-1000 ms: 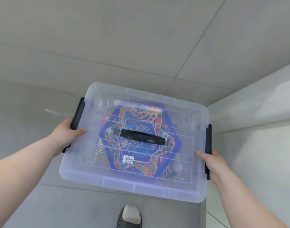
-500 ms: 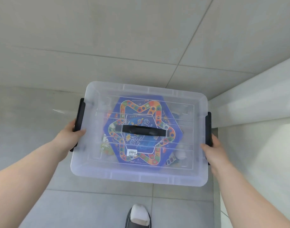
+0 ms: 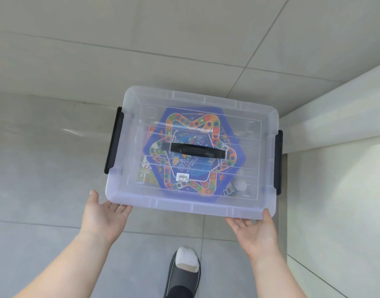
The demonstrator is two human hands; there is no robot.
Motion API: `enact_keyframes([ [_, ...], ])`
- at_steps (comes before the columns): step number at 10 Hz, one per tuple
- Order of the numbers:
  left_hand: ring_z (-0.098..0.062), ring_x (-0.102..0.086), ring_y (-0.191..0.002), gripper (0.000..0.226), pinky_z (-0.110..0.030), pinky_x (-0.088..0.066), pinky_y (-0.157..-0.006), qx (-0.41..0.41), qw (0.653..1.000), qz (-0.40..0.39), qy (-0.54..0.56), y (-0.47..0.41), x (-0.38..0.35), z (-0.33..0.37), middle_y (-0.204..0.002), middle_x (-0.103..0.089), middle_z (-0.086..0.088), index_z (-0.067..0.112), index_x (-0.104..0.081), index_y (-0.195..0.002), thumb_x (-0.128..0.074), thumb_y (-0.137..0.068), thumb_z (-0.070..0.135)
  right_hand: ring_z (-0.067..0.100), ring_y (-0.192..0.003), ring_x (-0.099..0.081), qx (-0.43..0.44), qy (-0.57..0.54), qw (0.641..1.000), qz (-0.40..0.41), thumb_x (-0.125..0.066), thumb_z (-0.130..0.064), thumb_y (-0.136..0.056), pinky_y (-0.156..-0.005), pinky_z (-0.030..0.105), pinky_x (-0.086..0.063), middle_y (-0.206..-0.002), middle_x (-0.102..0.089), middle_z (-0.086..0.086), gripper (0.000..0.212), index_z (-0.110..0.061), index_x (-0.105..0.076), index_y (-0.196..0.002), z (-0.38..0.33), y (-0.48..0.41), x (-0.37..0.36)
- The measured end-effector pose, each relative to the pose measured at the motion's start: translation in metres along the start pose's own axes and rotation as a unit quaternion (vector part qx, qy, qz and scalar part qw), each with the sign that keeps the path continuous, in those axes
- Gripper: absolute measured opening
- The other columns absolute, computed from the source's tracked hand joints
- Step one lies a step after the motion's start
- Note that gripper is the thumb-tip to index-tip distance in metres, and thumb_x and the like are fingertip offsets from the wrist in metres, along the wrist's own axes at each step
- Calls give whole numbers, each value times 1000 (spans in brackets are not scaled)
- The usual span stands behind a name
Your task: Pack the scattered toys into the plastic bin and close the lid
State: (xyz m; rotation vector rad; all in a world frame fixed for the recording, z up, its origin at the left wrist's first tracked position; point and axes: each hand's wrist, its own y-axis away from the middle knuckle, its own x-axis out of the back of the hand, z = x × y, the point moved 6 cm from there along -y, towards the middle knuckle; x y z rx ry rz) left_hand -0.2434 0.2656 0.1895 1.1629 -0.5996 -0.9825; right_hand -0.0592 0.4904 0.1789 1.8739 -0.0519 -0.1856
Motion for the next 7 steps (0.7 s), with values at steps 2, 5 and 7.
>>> enact_keyframes([
  [2, -26, -42, -130, 56, -36, -33, -110, 18, 999, -17, -35, -5, -23, 8, -141, -42, -13, 2, -29, -139, -26, -98, 40, 33, -134, -36, 8, 10, 1000, 17, -31, -33, -99, -108, 50, -28, -144, -38, 16, 38, -10, -44, -127, -14, -6, -22],
  [5, -28, -39, -133, 47, -40, -34, -107, -13, 963, 8, -268, -9, -17, 17, -144, -37, -13, 9, -32, -141, -38, -98, 27, 33, -132, -39, 39, 143, 989, 20, -32, -18, -100, -107, 48, -32, -142, -40, 17, 21, -12, -52, -104, -15, -5, -21],
  [7, -24, -47, -120, 40, -34, -36, -97, -126, 877, -1, -464, 42, -3, 67, -126, -52, -12, 9, -43, -134, -45, -94, 10, 36, -128, -41, 62, 267, 961, 26, -38, -13, -98, -102, 47, -35, -148, -31, 17, 46, -9, -26, -142, -14, 38, -13],
])
